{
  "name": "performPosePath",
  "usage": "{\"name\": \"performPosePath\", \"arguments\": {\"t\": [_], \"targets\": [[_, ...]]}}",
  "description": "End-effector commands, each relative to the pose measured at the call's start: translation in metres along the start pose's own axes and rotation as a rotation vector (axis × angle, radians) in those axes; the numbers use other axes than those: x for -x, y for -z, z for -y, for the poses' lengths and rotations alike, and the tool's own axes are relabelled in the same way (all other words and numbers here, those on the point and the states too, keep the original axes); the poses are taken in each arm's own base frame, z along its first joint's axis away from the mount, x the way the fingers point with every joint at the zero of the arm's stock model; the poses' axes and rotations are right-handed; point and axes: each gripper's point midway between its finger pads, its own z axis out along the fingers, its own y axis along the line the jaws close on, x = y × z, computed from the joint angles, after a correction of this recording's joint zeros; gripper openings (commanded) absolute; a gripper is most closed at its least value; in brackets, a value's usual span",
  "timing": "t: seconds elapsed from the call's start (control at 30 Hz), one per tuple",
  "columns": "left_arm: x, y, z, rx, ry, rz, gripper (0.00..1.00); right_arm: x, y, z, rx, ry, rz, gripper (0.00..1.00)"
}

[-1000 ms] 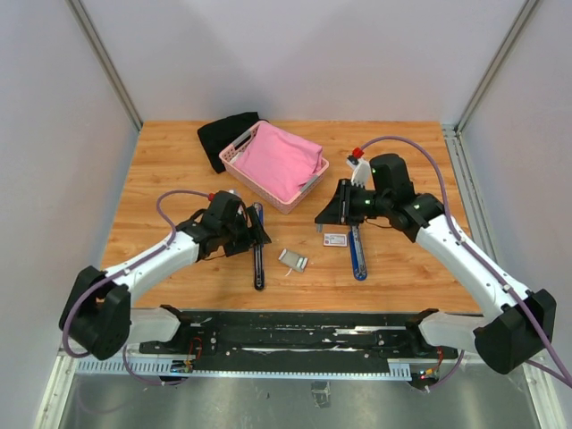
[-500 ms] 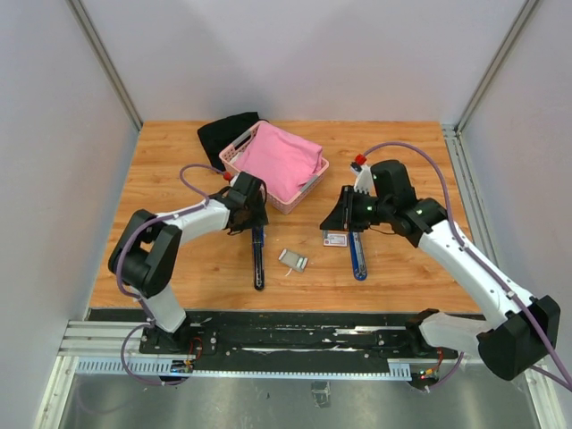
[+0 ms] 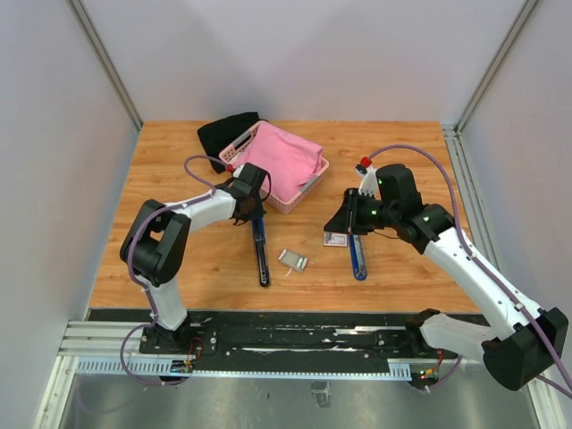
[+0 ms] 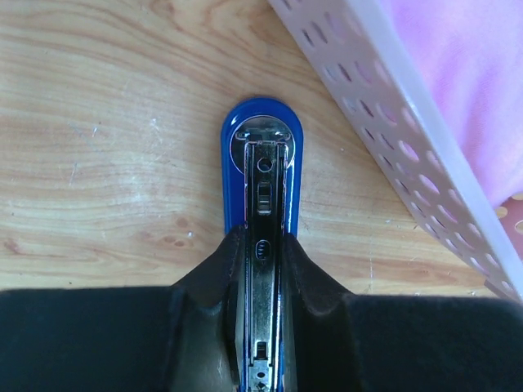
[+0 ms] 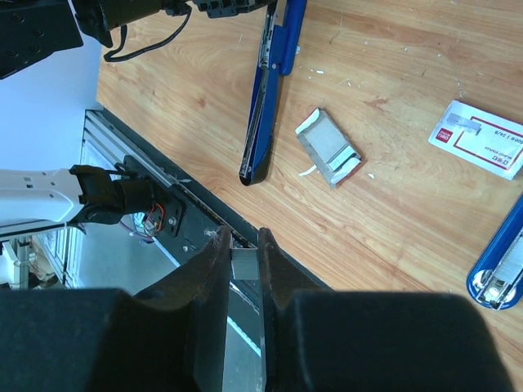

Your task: Load the staples into the stapler

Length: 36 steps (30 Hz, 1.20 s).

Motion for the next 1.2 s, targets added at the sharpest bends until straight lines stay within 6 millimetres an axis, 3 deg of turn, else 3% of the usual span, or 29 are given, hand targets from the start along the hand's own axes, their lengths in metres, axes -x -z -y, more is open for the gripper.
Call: {"name": "performPosePath", "arguments": {"t": [0.0,0.23,0.43,0.7,0.83,1.0,1.07,1.17], "targets": [[-0.012,0.009,-0.017,0.073,0.078,-0.040,0.00,-0.007,0.000,0.004,-0.018,0.044,-0.015,0.07],[-0.058,0.042,-0.036,0.118,0.257,-0.126,0.00,-0.005,-0.003,0.009,-0.075,0.120,-0.028,0.08],[-0.098,0.071,-0.034,0.134,0.452,-0.166,0.00,-0.006,-0.008,0.008,-0.088,0.154,-0.034,0.08],[-0.117,0.075,-0.026,0.169,0.689,-0.202,0.00,-0.014,-0.013,0.006,-0.088,0.169,-0.042,0.08],[-0.112,0.071,-0.015,0.160,0.660,-0.200,0.01,-0.014,-0.014,0.004,-0.096,0.184,-0.040,0.08],[-0.110,0.071,-0.013,0.148,0.635,-0.195,0.17,-0.013,-0.019,0.001,-0.134,0.239,-0.040,0.08],[-0.108,0.072,-0.014,0.142,0.627,-0.184,0.44,-0.012,-0.023,0.000,-0.158,0.279,-0.043,0.08],[-0.099,0.075,-0.013,0.124,0.583,-0.156,0.68,-0.010,-0.032,-0.004,-0.182,0.351,-0.057,0.08]]}}
